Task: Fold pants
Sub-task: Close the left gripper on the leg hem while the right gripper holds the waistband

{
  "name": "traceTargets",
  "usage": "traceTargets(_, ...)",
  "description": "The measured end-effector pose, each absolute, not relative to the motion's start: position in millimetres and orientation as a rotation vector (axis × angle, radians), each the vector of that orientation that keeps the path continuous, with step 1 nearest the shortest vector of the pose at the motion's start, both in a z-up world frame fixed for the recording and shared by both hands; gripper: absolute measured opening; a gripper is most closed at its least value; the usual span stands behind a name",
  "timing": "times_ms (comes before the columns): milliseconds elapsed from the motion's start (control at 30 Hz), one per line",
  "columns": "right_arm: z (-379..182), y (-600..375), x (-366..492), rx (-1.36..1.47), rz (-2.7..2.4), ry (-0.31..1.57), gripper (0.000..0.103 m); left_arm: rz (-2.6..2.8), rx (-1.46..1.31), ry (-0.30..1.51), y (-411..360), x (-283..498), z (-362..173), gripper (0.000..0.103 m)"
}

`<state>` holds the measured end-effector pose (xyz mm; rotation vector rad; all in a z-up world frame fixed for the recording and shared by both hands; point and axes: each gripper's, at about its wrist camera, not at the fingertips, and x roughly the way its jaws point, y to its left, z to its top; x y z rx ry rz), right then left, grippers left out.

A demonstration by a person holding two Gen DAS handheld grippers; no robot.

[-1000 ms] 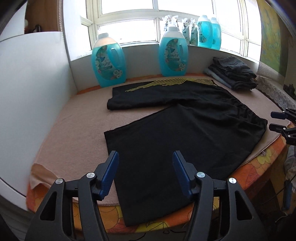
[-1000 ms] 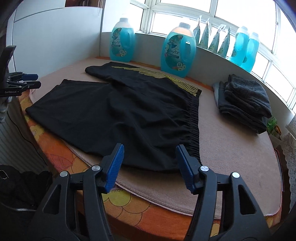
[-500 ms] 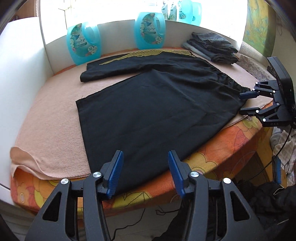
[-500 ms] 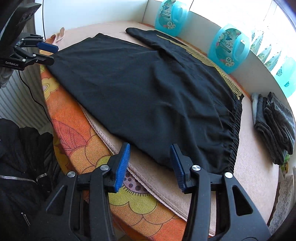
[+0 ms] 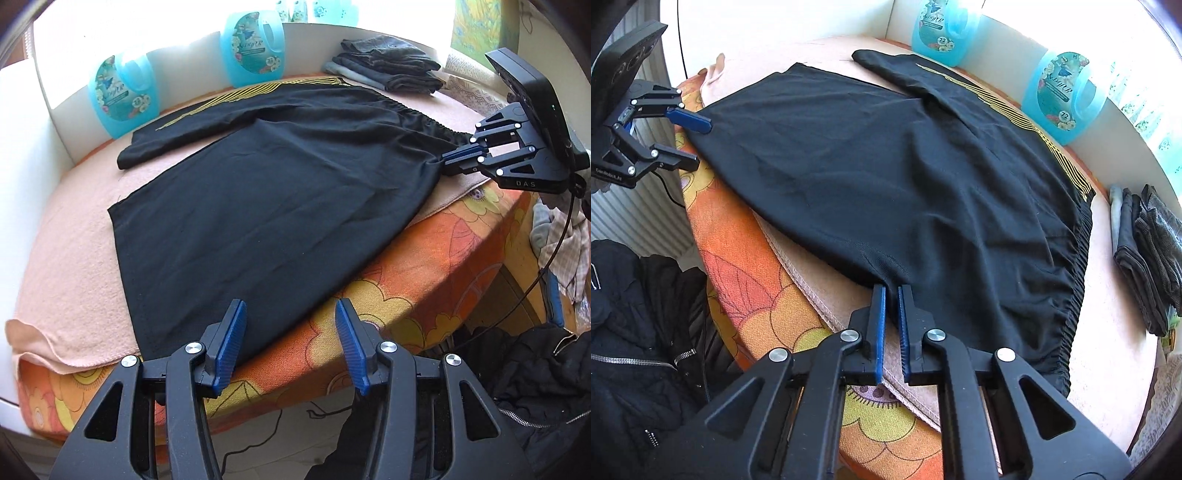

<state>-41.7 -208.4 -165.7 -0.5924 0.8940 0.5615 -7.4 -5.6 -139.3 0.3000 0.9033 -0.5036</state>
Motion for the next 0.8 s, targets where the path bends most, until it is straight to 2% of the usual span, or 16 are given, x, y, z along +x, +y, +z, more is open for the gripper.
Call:
traceTargets(200, -154.9, -211.9, -29.8, -0.530, 0.555, 0.882, 0.005, -0.518, 0.304, 0.902, -4.2, -4.4, -140.0, 0.048)
traceTargets(233, -154.5, -211.6, -29.4, -0.529, 0.556, 0.880, 0.005, -0.527, 0.297, 0.903, -3.2, -3.7, -139.9, 0.038)
traceTargets(267, -154.4, -211.5, -29.8, -0.531, 0.557, 0.878, 0.005, -0.539, 0.286, 0.908, -2.5, -3.0, -139.5, 0.019)
traceTargets(300, -154.8, -211.1, -30.2, -0.533, 0.559, 0.876, 0.005, -0.539, 0.281, 0.909, -1.4, -2.0, -139.3, 0.012)
traceTargets(467, -156.9, -214.7, -31.7, -0.519, 0.561, 0.883, 0.005, -0.516, 0.268, 0.887, 1.5, 1.8, -138.6, 0.004)
traceTargets(633, -155.8, -225.9, -37.5, -0.513, 0.572, 0.883, 0.005, -0.488, 0.246, 0.827, 6.7, 8.8, -125.1, 0.003)
traceTargets(700, -156.2, -231.8, -40.6, -0.526, 0.566, 0.885, 0.014, -0.479, 0.244, 0.808, 8.3, 12.7, -121.0, 0.003)
traceTargets(767, -158.0, -238.1, -45.4, -0.556, 0.550, 0.879, 0.045, -0.470, 0.246, 0.798, 8.7, 16.2, -118.5, 0.003)
traceTargets(800, -158.8, -241.0, -48.1, -0.572, 0.541, 0.874, 0.050, -0.466, 0.246, 0.793, 8.8, 17.4, -117.3, 0.003)
